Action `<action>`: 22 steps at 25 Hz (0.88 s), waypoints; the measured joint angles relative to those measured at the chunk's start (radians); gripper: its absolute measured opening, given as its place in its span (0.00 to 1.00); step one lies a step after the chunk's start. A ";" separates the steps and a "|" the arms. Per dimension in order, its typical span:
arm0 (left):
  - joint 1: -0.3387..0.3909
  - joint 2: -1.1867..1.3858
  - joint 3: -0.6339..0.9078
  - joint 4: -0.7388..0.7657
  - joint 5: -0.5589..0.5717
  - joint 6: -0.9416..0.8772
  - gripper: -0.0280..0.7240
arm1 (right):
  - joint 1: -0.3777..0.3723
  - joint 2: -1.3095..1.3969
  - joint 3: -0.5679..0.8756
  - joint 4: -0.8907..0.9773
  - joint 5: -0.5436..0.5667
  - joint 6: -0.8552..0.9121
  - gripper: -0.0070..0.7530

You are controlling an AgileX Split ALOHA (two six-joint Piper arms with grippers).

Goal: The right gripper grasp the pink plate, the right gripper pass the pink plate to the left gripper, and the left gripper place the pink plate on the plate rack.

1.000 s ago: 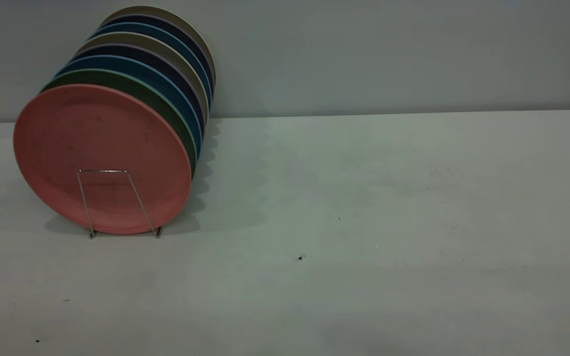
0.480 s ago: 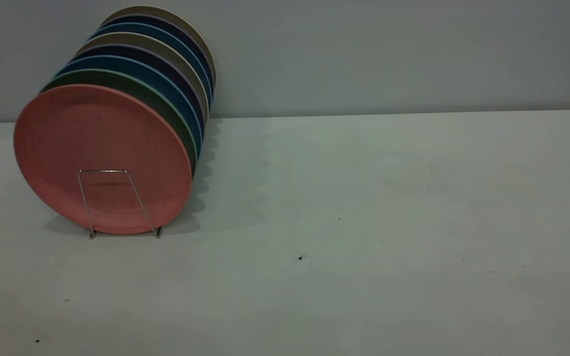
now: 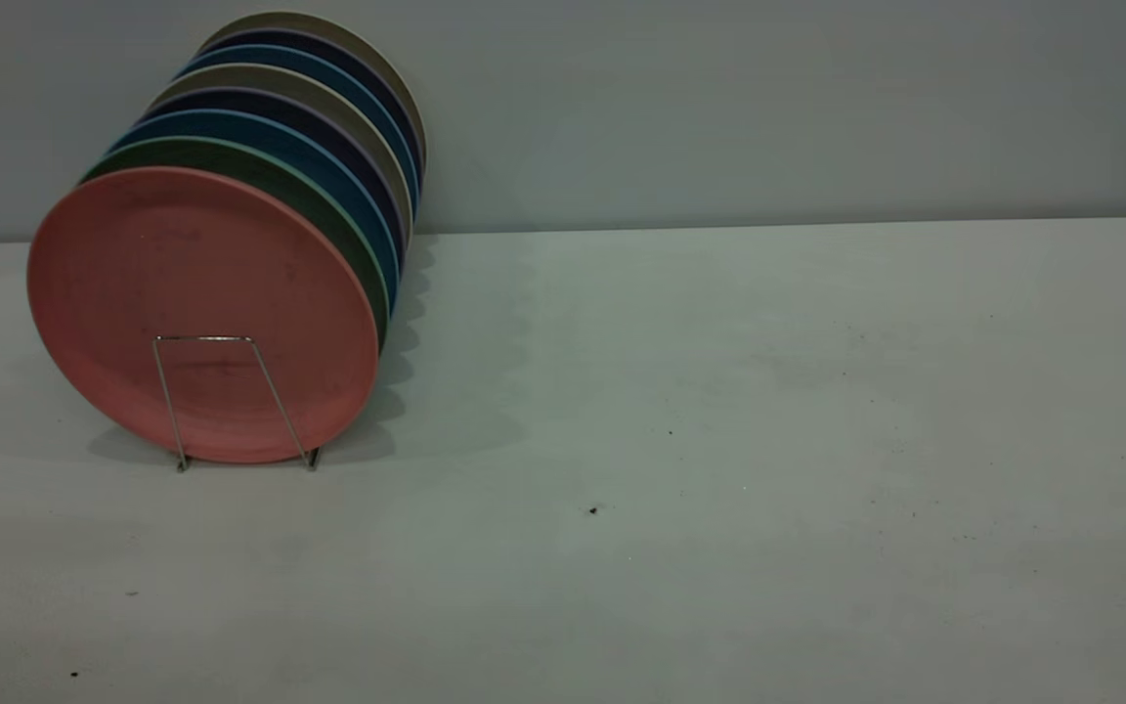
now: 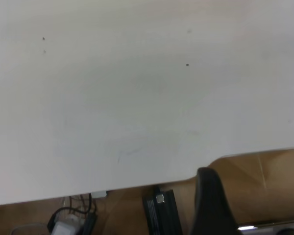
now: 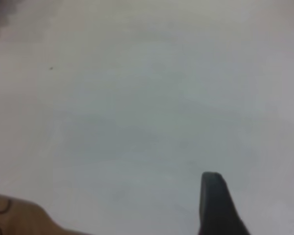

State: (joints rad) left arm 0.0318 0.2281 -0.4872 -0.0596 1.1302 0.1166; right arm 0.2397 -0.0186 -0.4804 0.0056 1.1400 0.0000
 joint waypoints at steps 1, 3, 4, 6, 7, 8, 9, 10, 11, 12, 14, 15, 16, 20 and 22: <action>0.000 -0.006 0.001 0.000 0.000 0.000 0.70 | 0.000 0.000 0.000 0.002 0.000 0.000 0.57; 0.000 -0.010 0.001 0.000 0.000 -0.001 0.70 | 0.000 0.000 0.000 0.002 0.000 0.000 0.57; 0.000 -0.011 0.001 0.000 0.000 -0.002 0.70 | 0.000 0.000 0.000 0.002 0.000 0.000 0.57; 0.000 -0.011 0.001 0.000 0.000 -0.003 0.70 | 0.000 0.000 0.000 0.002 0.000 0.000 0.57; 0.000 -0.011 0.001 0.000 0.000 -0.003 0.70 | 0.000 0.000 0.000 0.002 0.000 0.000 0.57; 0.000 -0.011 0.001 0.000 0.000 -0.003 0.70 | 0.000 0.000 0.000 0.002 0.000 0.000 0.57; 0.000 -0.011 0.001 -0.001 0.000 -0.003 0.70 | 0.000 0.000 0.000 0.002 0.000 0.000 0.57; 0.000 -0.011 0.001 -0.001 0.000 -0.003 0.70 | 0.000 0.000 0.000 0.002 0.000 0.000 0.57; 0.000 -0.011 0.001 -0.001 0.000 -0.003 0.70 | 0.000 0.000 0.000 0.002 0.000 0.000 0.57; 0.000 -0.011 0.001 -0.001 0.000 -0.003 0.70 | 0.000 0.000 0.000 0.002 0.000 0.000 0.57; 0.000 -0.011 0.001 -0.001 0.000 -0.003 0.70 | 0.000 0.000 0.000 0.002 0.000 0.000 0.57; 0.000 -0.012 0.001 -0.001 0.000 -0.003 0.70 | 0.000 0.000 0.000 0.002 0.000 0.000 0.57; -0.002 -0.015 0.001 -0.001 0.000 -0.003 0.70 | -0.003 0.000 0.000 0.002 0.000 0.000 0.57; -0.005 -0.047 0.001 -0.002 -0.001 -0.003 0.70 | -0.103 0.000 0.000 0.007 0.000 0.000 0.57; -0.005 -0.083 0.001 -0.003 -0.001 -0.003 0.70 | -0.160 0.000 0.000 0.008 0.000 0.000 0.57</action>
State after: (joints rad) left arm 0.0265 0.1448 -0.4864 -0.0623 1.1295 0.1131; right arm 0.0801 -0.0186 -0.4804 0.0141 1.1400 0.0000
